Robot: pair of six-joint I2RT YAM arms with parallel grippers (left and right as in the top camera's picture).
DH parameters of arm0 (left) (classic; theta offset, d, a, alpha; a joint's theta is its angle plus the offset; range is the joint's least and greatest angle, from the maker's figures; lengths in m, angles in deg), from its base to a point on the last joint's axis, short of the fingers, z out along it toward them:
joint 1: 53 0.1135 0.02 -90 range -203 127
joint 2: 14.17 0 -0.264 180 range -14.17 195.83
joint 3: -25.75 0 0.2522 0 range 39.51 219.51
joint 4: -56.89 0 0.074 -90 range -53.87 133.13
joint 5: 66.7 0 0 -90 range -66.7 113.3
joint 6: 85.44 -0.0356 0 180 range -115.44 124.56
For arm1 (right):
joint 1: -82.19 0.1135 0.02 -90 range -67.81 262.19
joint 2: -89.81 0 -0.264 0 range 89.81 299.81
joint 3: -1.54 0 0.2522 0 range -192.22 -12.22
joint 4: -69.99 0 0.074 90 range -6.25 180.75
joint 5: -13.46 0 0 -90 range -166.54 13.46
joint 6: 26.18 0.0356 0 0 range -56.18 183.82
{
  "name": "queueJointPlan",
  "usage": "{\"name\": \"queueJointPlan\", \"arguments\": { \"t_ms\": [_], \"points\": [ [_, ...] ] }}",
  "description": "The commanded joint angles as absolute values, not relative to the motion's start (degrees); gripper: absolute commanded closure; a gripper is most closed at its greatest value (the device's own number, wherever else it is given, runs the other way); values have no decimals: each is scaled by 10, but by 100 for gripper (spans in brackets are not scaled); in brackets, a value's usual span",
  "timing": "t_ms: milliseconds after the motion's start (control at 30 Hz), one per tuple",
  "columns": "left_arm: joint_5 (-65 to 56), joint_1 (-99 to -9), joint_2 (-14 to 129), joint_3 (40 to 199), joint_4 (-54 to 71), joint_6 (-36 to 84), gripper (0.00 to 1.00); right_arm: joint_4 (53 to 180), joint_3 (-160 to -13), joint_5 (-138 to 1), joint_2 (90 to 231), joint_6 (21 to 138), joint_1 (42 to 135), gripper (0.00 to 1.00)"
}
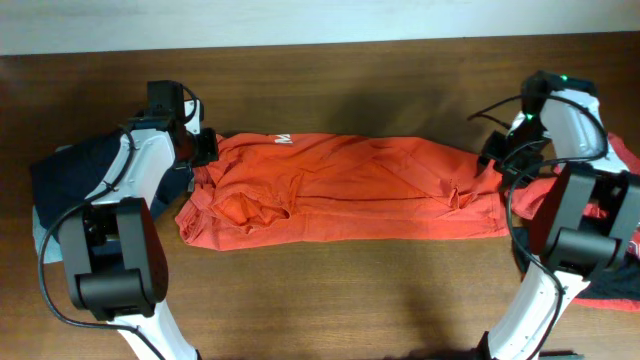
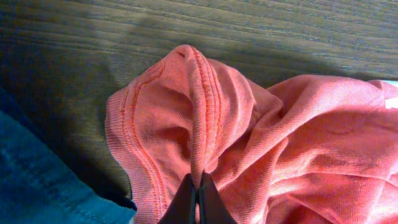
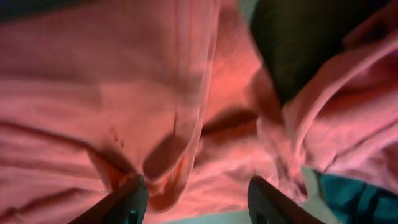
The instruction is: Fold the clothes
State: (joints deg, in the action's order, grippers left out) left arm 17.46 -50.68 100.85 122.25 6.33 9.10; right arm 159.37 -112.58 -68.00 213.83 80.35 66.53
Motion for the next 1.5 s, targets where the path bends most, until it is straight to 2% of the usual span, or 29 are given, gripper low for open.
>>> {"name": "queueJointPlan", "arguments": {
  "t_ms": [0,233,400,567,667,733,767,900,1067,1467],
  "points": [
    [166,-507,1013,1231,62,98,100,1560,-1100,-648,2140,818,663,43],
    [166,-507,1013,1231,56,98,100,1438,-1011,-634,2140,873,659,44],
    [166,-507,1013,1231,51,98,100,1387,-982,-615,2140,899,659,52],
    [166,-508,1013,1231,50,98,100,1357,-981,-597,2140,898,657,67],
    [166,-508,1013,1231,50,98,100,1355,-982,-589,2139,896,649,70],
    [166,-508,1013,1231,50,98,100,1361,-982,-589,2139,892,644,69],
    [166,-508,1013,1231,50,98,100,1368,-982,-590,2139,891,639,61],
    [166,-508,1013,1231,50,98,100,1382,-987,-539,2136,845,614,49],
    [166,-508,1013,1231,51,96,100,1397,-1002,-471,2135,801,595,47],
    [166,-508,1013,1231,51,96,100,1376,-1002,-517,2137,802,600,48]
  ]
}}
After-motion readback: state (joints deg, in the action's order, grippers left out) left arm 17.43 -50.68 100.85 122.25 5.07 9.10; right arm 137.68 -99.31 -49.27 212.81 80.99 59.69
